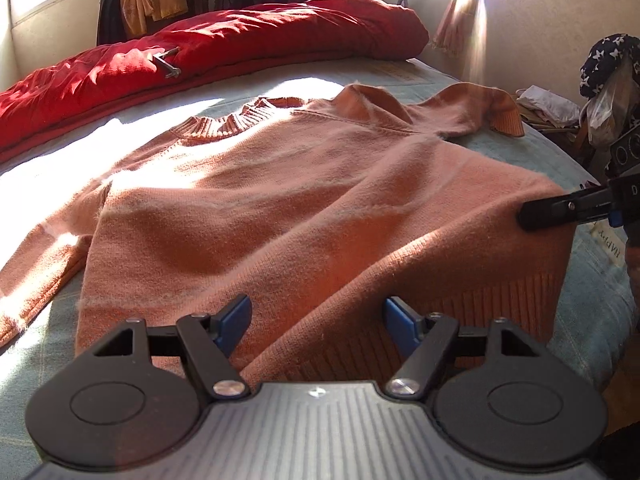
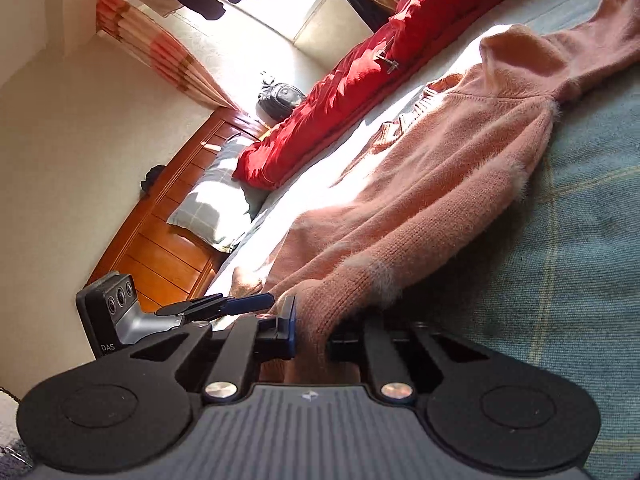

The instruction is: Fold clothes

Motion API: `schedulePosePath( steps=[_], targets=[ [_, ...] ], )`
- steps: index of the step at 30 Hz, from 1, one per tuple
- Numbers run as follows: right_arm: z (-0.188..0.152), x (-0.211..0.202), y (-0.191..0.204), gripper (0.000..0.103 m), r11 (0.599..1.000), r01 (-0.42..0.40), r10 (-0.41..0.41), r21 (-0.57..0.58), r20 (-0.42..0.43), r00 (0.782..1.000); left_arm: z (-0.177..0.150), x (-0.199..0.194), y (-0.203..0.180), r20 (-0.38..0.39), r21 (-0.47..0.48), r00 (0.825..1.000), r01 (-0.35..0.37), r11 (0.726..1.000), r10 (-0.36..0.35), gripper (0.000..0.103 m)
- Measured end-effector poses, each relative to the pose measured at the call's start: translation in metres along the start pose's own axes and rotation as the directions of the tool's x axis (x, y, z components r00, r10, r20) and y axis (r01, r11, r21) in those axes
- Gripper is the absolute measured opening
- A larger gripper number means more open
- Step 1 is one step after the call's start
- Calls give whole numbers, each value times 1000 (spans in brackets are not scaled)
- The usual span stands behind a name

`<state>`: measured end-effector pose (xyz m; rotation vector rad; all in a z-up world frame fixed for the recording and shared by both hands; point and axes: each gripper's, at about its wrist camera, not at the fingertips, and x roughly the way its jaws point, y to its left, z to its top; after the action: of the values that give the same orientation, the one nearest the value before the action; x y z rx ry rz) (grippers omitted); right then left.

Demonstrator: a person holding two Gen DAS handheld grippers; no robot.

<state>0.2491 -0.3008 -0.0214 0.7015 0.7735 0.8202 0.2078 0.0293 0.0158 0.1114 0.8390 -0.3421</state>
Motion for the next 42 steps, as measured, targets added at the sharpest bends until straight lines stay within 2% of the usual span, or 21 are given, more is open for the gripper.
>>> schedulePosePath(
  steps=[3, 6, 10, 12, 14, 16, 18, 22, 26, 27, 30, 34, 36, 40, 42],
  targets=[
    [3, -25, 10, 14, 1000, 18, -18, -1, -8, 1000, 0, -14, -11, 8, 16, 999, 49, 999, -49, 74],
    [6, -51, 7, 14, 998, 39, -39, 55, -1, 999, -1, -30, -19, 28, 19, 995, 97, 995, -98, 74],
    [11, -84, -7, 14, 988, 60, -66, 142, 37, 997, -3, -34, -18, 26, 1, 995, 97, 995, -97, 75],
    [12, -89, -12, 14, 983, 125, -126, 134, -2, 992, -5, -29, -13, 8, -14, 997, 83, 996, -83, 75],
    [10, -82, -16, 15, 963, 253, -244, 95, -97, 965, -8, -25, -7, -11, -28, 999, 51, 998, -52, 75],
    [3, -73, -21, 22, 928, 370, -359, 39, -169, 918, -11, -22, 1, -24, -45, 1000, 14, 999, -15, 75],
    [-2, -70, -24, 25, 893, 449, -441, 2, -191, 877, -15, -22, 12, -39, -69, 999, -20, 997, 18, 75],
    [3, -82, -17, 31, 886, 464, -462, -14, -122, 878, -25, -26, 32, -75, -112, 992, -107, 988, 99, 75],
    [13, -82, -1, 38, 855, 506, -514, -110, -62, 855, -35, -34, 52, -92, -177, 983, -172, 969, 158, 75],
    [16, -81, 3, 38, 853, 507, -515, -125, -43, 856, -37, -36, 56, -96, -196, 980, -189, 962, 173, 75],
    [22, -73, 9, 49, 879, 456, -463, -140, -27, 886, -45, -40, 74, -109, -284, 972, -232, 930, 209, 75],
    [26, -54, 11, 50, 911, 382, -393, -158, -46, 918, -58, -39, 104, -94, -460, 975, -223, 859, 202, 75],
    [28, -41, 10, 50, 924, 347, -361, -161, -65, 930, -59, -36, 119, -71, -525, 979, -198, 828, 189, 75],
    [29, -22, 12, 50, 939, 297, -315, -172, -92, 945, -43, -23, 149, 19, -570, 988, -116, 813, 155, 75],
    [30, -15, 13, 50, 944, 280, -300, -175, -99, 949, -32, -9, 171, 73, -616, 991, -47, 786, 116, 75]
  ],
)
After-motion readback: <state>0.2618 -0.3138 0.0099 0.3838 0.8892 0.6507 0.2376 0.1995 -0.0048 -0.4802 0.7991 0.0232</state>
